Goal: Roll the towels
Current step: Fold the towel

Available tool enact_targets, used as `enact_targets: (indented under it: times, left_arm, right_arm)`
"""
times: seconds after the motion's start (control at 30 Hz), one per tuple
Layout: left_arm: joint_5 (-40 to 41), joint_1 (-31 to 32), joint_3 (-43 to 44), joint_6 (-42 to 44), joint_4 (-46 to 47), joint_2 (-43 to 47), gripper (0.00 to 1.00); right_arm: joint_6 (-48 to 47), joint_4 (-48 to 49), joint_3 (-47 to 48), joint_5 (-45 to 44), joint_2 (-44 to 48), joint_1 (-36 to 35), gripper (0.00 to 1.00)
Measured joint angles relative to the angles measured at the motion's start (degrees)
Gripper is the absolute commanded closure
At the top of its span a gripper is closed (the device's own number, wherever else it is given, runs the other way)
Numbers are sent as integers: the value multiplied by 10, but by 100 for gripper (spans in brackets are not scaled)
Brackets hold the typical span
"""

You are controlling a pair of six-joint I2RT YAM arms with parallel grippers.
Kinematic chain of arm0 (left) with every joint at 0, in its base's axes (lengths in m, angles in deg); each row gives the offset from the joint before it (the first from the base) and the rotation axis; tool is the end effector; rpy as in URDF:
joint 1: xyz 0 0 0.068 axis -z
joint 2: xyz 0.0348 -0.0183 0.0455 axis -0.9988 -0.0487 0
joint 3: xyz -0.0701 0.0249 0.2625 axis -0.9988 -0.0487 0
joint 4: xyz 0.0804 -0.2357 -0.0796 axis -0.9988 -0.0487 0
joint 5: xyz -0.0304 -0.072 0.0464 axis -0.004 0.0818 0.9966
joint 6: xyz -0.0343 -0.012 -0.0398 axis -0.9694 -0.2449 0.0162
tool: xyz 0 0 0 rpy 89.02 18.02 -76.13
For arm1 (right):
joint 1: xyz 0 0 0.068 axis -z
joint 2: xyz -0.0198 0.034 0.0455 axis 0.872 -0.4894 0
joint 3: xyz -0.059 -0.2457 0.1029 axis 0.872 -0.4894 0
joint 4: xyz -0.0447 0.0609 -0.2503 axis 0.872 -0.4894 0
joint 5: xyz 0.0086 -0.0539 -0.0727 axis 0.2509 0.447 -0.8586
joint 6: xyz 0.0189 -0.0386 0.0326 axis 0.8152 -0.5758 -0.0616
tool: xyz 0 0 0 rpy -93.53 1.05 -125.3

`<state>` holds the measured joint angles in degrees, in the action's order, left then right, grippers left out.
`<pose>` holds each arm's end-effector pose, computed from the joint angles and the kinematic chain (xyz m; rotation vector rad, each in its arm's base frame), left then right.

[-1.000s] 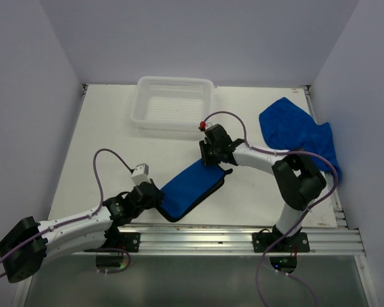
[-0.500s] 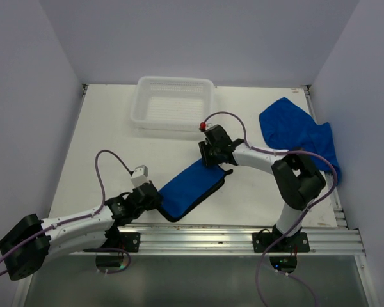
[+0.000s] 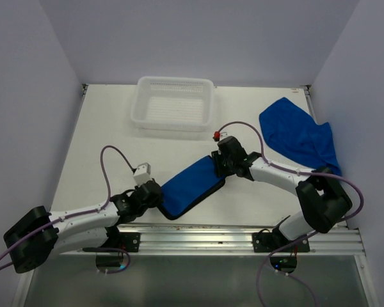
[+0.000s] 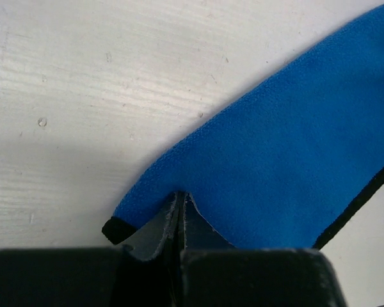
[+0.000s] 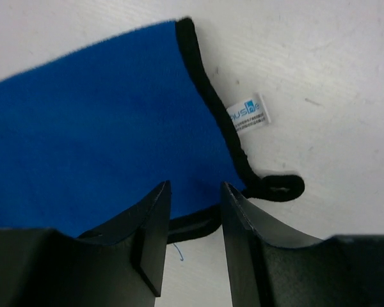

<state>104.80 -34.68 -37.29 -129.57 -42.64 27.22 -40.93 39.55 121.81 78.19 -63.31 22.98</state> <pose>0.1142 -0.1232 0.1350 -0.4051 2.3107 -0.4615 0.2401 0.1818 0.1875 -0.3572 2.4612 0.3265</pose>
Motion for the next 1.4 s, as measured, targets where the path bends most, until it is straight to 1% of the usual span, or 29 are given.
enact_targets:
  times: [0.17, 0.23, 0.27, 0.37, 0.53, 0.63, 0.67, 0.7, 0.8, 0.97, 1.07, 1.13, 1.17, 1.27, 1.4]
  left_arm:
    - [9, 0, 35, 20, 28, -73, 100]
    - [12, 0, 52, 25, 40, -104, 100]
    - [14, 0, 60, 29, 46, -119, 100]
    - [20, 0, 84, 37, 54, -154, 100]
    - [27, -7, 105, 64, 67, -186, 100]
    - [17, -32, 111, 86, 84, -199, 100]
    - [12, -44, 112, 96, 92, -204, 100]
    - [5, -54, 113, 104, 99, -208, 100]
    - [-15, -87, 130, 136, 122, -233, 100]
    - [-52, -107, 183, 184, 142, -287, 100]
    - [-79, -108, 200, 200, 156, -294, 100]
    - [-92, -109, 200, 205, 162, -288, 94]
    - [-96, -109, 200, 210, 161, -283, 89]
    - [-100, -109, 201, 216, 155, -260, 82]
    - [-100, -109, 208, 224, 136, -224, 74]
  right_arm:
    - [12, 2, -47, 4, 7, -11, 63]
    - [17, 2, -49, 3, 8, -16, 63]
    - [21, 3, -49, 2, 8, -18, 66]
    - [35, 0, -49, -9, 8, -20, 68]
    - [70, -31, -57, -35, 21, -23, 68]
    - [88, -63, -71, -40, 62, -25, 66]
    - [92, -74, -72, -42, 79, -26, 62]
    - [96, -82, -73, -46, 95, -26, 61]
    - [101, -91, -72, -59, 132, -19, 59]
    - [101, -94, -65, -59, 127, 30, 56]
    - [99, -89, -59, -57, 108, 64, 54]
    - [96, -85, -59, -47, 97, 83, 54]
    - [94, -83, -59, -44, 90, 90, 51]
    - [90, -71, -59, -27, 68, 100, 50]
    - [88, -44, -59, 7, 48, 101, 50]
